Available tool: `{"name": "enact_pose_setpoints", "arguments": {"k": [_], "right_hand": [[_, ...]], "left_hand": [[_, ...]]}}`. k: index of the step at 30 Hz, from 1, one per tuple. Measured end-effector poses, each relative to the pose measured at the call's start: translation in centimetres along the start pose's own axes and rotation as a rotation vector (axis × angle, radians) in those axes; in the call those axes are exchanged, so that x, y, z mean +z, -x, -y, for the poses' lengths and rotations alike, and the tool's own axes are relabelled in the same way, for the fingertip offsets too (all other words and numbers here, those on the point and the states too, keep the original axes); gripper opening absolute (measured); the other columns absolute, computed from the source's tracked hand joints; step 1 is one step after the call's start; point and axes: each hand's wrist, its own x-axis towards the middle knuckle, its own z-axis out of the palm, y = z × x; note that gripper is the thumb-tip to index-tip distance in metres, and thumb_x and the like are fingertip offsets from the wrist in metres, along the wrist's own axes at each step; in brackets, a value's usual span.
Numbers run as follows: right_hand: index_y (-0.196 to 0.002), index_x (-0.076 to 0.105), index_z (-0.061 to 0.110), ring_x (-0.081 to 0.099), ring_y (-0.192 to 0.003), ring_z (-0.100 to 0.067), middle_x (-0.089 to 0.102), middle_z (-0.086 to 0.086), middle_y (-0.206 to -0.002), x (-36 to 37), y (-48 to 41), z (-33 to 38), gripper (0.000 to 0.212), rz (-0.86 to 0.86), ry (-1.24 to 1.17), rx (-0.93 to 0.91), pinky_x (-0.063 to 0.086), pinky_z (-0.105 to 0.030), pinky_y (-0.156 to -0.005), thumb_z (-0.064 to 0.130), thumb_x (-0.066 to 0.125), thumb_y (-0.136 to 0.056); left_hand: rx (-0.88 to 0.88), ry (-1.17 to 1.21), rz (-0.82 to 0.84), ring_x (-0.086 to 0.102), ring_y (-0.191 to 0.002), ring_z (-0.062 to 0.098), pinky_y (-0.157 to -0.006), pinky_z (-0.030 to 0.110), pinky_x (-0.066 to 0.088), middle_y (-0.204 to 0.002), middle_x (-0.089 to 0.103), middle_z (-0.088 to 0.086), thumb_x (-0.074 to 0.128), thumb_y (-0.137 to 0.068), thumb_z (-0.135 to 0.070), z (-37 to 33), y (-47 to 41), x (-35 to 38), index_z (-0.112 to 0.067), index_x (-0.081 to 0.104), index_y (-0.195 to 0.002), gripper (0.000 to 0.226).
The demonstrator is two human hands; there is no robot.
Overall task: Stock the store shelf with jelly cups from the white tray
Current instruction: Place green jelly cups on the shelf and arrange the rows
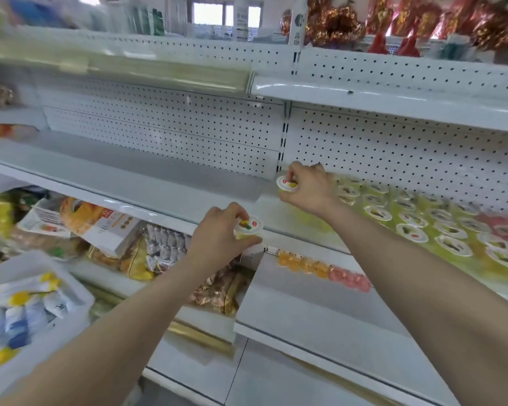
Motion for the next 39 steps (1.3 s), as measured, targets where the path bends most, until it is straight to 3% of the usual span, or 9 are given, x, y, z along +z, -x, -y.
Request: {"name": "enact_pose_setpoints", "arguments": {"k": [3,11,15,20,28,33,39], "right_hand": [[-0.091,0.050,0.029,0.044,-0.105,-0.027,0.060,-0.002,-0.090,1.4,-2.2,-0.4,0.027,0.081,0.004,0.032,0.039,-0.041,-0.085,0.040,0.068,-0.075],[-0.096,0.055,0.028,0.043,-0.113,-0.025,0.061,0.000,-0.092,3.7,-4.1,-1.2,0.026,0.181,0.084,0.016,0.030,-0.042,-0.090,0.046,0.064,-0.080],[-0.098,0.058,0.029,0.042,-0.116,-0.025,0.064,-0.001,-0.097,3.4,-4.0,-1.7,0.033,0.195,0.033,0.016,0.038,-0.042,-0.094,0.057,0.062,-0.081],[-0.116,0.057,0.030,0.047,-0.117,-0.028,0.066,0.001,-0.113,2.6,-3.3,-3.3,0.035,0.040,0.022,0.018,0.036,-0.041,-0.094,0.055,0.048,-0.093],[-0.124,0.057,0.024,0.049,-0.118,-0.029,0.070,-0.005,-0.108,1.0,-0.1,-6.6,0.035,-0.133,0.137,0.012,0.038,-0.043,-0.092,0.042,0.053,-0.094],[-0.118,0.061,0.022,0.052,-0.115,-0.030,0.072,-0.006,-0.106,0.3,1.3,-8.2,0.033,-0.176,0.216,0.002,0.037,-0.043,-0.086,0.042,0.057,-0.093],[-0.124,0.057,0.018,0.043,-0.123,-0.027,0.067,-0.007,-0.111,-0.6,0.2,-9.8,0.033,-0.189,0.225,-0.005,0.031,-0.042,-0.094,0.035,0.053,-0.095]], "left_hand": [[0.000,0.013,-0.018,0.045,-0.096,0.013,-0.068,0.028,0.036,-0.089,0.050,-0.012,0.078,-0.071,-0.053,0.7,-1.6,0.5,-0.025,0.052,-0.104,0.050],[0.028,0.011,-0.041,0.047,-0.095,0.013,-0.071,0.031,0.042,-0.087,0.048,-0.016,0.076,-0.071,-0.055,1.4,-4.3,2.3,-0.026,0.052,-0.101,0.048],[0.047,0.042,-0.036,0.047,-0.097,0.014,-0.071,0.031,0.042,-0.088,0.050,-0.014,0.077,-0.071,-0.052,0.8,-5.2,2.8,-0.025,0.053,-0.102,0.048],[0.027,0.108,-0.030,0.048,-0.095,0.013,-0.068,0.027,0.036,-0.092,0.053,-0.013,0.079,-0.072,-0.048,-0.4,-6.7,4.0,-0.025,0.053,-0.102,0.047],[-0.037,0.141,-0.010,0.059,-0.083,0.017,-0.064,0.030,0.040,-0.098,0.064,-0.008,0.077,-0.076,-0.048,-0.9,-7.6,6.9,-0.028,0.045,-0.094,0.042],[0.069,0.033,-0.049,0.048,-0.100,0.019,-0.077,0.030,0.041,-0.104,0.059,-0.006,0.072,-0.075,-0.056,-0.3,-7.7,6.7,-0.026,0.049,-0.096,0.043],[0.162,0.070,-0.176,0.048,-0.109,0.018,-0.082,0.027,0.037,-0.116,0.057,-0.003,0.045,-0.090,-0.059,-0.8,-10.7,6.1,-0.019,0.058,-0.113,0.047]]}}
